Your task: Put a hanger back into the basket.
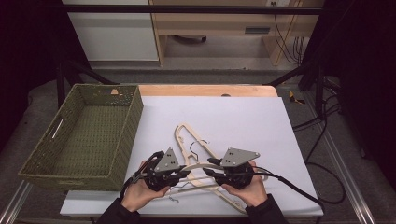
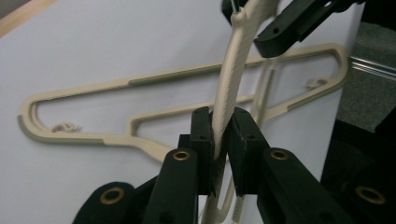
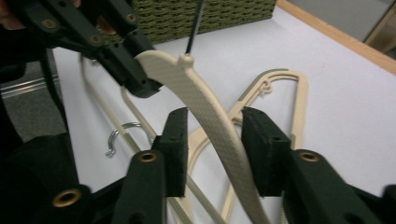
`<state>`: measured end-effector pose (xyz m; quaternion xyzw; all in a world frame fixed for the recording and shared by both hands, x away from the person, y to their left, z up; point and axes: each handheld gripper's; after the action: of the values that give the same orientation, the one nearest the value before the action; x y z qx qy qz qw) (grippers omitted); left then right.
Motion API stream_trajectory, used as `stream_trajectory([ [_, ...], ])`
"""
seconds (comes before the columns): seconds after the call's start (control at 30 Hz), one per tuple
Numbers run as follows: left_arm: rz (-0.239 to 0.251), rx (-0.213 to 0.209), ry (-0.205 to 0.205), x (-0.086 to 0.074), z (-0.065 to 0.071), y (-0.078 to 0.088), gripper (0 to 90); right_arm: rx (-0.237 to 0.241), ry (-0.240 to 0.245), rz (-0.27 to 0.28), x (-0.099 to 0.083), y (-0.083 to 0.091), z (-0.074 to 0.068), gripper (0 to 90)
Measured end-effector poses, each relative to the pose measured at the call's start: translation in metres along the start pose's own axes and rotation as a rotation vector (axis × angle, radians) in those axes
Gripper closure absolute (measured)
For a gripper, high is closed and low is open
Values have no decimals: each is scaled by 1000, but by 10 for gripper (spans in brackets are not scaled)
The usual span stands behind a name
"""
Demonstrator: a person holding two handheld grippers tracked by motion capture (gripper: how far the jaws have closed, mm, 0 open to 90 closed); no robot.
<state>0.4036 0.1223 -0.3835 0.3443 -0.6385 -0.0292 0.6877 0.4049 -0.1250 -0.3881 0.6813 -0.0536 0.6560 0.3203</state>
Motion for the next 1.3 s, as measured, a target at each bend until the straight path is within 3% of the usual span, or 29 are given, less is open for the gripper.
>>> stream_trajectory([
  [0.13, 28, -71, 39, 0, 4, -1, 861, -39, 27, -2, -2, -1, 0, 521],
  [0.27, 44, -48, 48, 2, 6, 3, 867, -48, 12, 13, -1, 2, 3, 467],
  [0.4, 51, 6, 71, 2, 2, 8, 867, -77, -7, 72, 2, 13, 7, 375],
  [0.5, 55, 49, 87, 1, -3, 12, 867, -120, -54, 130, 1, 26, 17, 291],
  [0.7, 82, 120, 133, 1, -13, 25, 867, -168, -129, 174, -3, 40, 30, 218],
  [0.87, 137, 177, 175, 7, -20, 43, 867, -196, -168, 206, -6, 47, 38, 190],
  [1.0, 193, 213, 170, 17, -25, 68, 867, -219, -183, 225, -8, 55, 44, 183],
  [1.17, 220, 262, 149, 32, -36, 94, 867, -241, -193, 240, -10, 63, 49, 171],
  [1.3, 240, 275, 150, 39, -50, 112, 867, -255, -199, 241, -12, 65, 51, 154],
])
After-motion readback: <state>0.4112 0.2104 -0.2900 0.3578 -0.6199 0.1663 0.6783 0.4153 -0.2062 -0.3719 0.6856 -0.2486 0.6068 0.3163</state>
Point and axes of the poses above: each handheld gripper's, and its own axes: y roughly backward along the jaws, x roughly out of its top, z roughly to its right, and after that the axes turned 10 degrees about z, right-handed
